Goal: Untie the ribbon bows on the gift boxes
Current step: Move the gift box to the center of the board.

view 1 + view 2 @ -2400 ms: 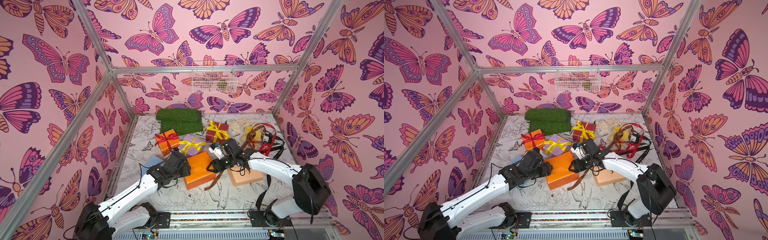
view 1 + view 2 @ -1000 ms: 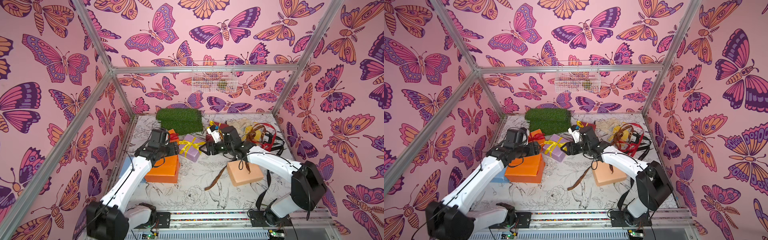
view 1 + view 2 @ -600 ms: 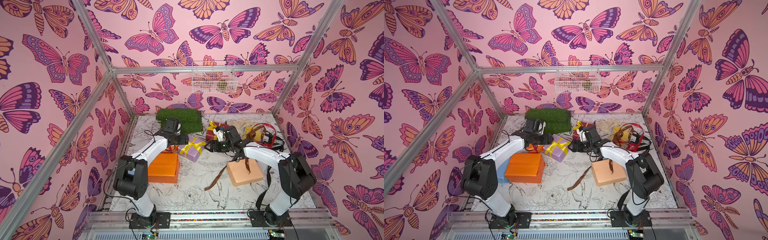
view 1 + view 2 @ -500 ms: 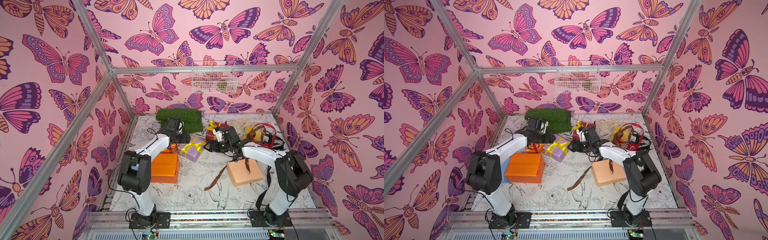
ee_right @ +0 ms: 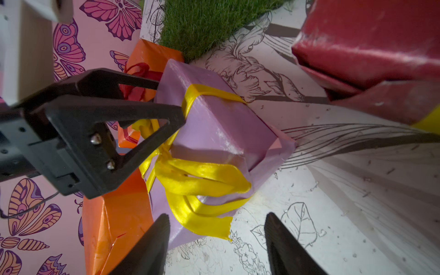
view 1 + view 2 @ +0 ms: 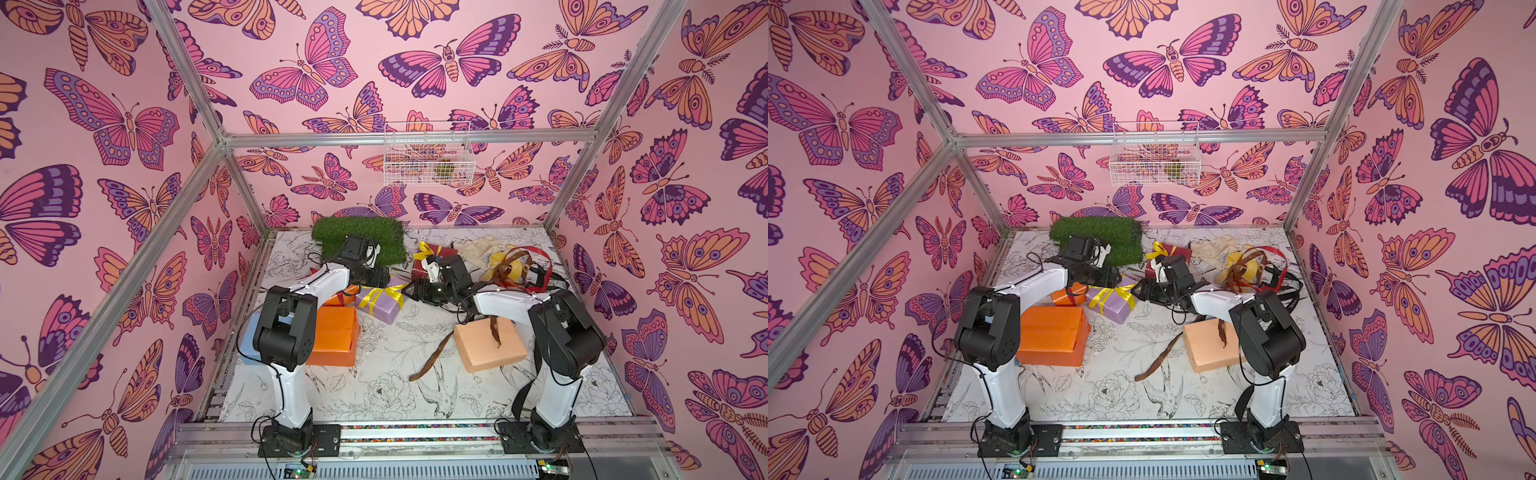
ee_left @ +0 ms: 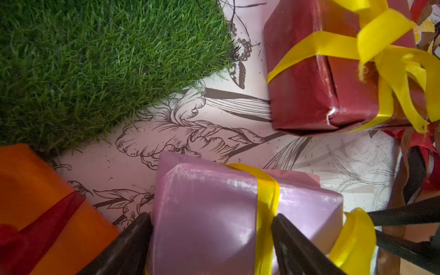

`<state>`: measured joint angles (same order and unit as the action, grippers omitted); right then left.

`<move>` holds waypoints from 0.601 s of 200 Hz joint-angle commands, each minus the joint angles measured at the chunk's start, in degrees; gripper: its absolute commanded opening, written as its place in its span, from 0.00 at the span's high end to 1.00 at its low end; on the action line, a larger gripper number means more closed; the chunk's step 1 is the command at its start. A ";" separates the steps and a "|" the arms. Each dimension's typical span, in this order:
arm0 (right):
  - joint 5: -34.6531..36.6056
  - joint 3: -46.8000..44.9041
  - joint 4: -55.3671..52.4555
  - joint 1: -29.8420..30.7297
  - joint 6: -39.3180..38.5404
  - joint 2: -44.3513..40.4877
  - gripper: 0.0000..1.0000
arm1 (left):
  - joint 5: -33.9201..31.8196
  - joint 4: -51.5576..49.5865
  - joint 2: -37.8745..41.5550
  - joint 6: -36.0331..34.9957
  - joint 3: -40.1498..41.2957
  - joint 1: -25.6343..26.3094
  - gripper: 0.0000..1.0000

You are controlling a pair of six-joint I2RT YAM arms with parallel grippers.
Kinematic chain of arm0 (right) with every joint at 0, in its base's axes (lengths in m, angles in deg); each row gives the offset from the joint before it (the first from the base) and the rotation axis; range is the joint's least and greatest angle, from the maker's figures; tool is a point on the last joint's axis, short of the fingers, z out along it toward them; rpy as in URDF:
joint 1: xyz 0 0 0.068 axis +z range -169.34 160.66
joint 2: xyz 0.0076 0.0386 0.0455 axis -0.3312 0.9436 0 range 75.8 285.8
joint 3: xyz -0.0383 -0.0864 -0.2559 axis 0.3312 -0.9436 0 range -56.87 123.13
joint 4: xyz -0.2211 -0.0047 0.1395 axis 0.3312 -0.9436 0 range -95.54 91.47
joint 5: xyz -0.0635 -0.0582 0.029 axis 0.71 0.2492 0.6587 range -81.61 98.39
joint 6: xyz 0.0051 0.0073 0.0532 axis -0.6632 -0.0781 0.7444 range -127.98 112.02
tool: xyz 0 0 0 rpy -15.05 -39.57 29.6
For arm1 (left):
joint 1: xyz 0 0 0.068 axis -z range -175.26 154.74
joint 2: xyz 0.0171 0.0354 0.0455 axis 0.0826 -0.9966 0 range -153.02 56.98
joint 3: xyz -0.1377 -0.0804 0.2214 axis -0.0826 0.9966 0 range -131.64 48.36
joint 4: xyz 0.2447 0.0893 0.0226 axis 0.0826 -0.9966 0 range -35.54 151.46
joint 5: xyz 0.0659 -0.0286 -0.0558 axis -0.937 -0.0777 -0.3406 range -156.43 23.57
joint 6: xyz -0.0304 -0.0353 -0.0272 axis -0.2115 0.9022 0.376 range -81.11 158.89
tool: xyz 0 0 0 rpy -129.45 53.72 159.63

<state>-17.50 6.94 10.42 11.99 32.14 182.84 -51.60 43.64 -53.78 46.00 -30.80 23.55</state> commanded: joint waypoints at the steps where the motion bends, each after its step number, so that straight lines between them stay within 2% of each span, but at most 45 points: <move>1: -0.66 1.35 -0.84 0.35 -0.31 0.74 0.35 | 2.59 -0.45 0.24 -0.67 0.36 1.07 0.19; 44: -0.15 -2.90 -2.50 0.33 -0.46 -1.78 0.35 | 4.14 -0.81 4.59 2.73 3.80 5.34 0.19; 76: 1.63 -9.05 -2.63 0.39 0.61 -7.37 0.36 | 3.86 -1.11 7.11 5.95 5.87 8.28 0.20; 120: 5.89 -11.37 -12.15 0.23 -3.60 -16.36 0.36 | 2.45 -1.33 13.12 9.60 12.70 11.78 0.21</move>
<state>-14.77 -5.12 4.91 11.97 32.01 170.89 -49.50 43.48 -44.89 52.62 -22.32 33.56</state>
